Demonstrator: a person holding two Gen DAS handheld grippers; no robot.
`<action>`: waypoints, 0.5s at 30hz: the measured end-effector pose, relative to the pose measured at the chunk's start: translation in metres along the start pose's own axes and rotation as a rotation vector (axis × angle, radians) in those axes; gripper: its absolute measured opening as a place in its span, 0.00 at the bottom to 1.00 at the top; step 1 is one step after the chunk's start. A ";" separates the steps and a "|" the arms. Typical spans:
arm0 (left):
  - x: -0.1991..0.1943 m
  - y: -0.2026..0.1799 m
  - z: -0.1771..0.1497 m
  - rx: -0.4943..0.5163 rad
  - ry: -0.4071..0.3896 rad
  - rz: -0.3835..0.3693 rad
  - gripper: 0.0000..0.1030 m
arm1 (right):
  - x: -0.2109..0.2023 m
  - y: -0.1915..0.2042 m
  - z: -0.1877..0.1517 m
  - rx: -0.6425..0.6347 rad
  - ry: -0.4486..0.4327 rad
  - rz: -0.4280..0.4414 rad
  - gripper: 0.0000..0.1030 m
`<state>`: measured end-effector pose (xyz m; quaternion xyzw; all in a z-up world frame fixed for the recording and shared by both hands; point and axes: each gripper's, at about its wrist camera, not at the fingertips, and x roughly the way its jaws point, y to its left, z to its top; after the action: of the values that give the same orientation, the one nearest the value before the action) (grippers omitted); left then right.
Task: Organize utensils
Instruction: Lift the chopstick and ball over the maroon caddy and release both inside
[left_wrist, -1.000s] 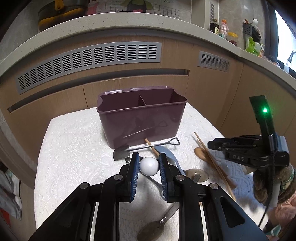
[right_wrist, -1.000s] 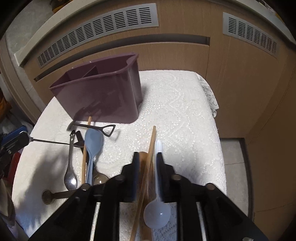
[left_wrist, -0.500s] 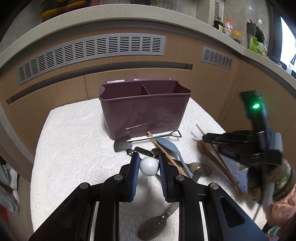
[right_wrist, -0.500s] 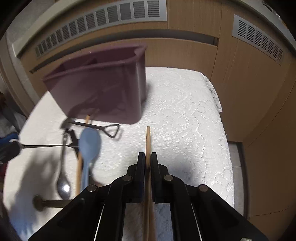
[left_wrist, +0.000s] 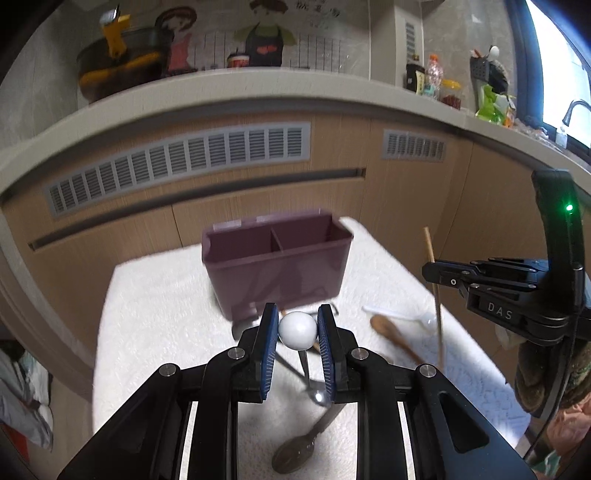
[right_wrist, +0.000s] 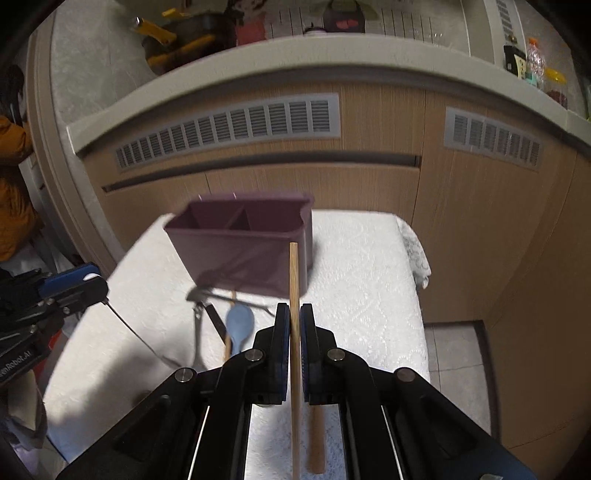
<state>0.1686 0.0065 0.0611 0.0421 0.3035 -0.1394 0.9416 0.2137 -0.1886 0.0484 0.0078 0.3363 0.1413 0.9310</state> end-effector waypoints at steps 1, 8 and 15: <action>-0.004 0.000 0.007 0.002 -0.011 -0.003 0.22 | -0.007 0.003 0.007 0.000 -0.024 0.006 0.05; -0.031 0.010 0.099 0.033 -0.144 0.013 0.22 | -0.054 0.025 0.096 -0.063 -0.224 -0.016 0.05; -0.002 0.033 0.163 0.039 -0.186 0.032 0.22 | -0.050 0.038 0.180 -0.083 -0.323 -0.042 0.05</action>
<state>0.2680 0.0116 0.1943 0.0523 0.2113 -0.1336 0.9668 0.2806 -0.1510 0.2232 -0.0150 0.1763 0.1325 0.9753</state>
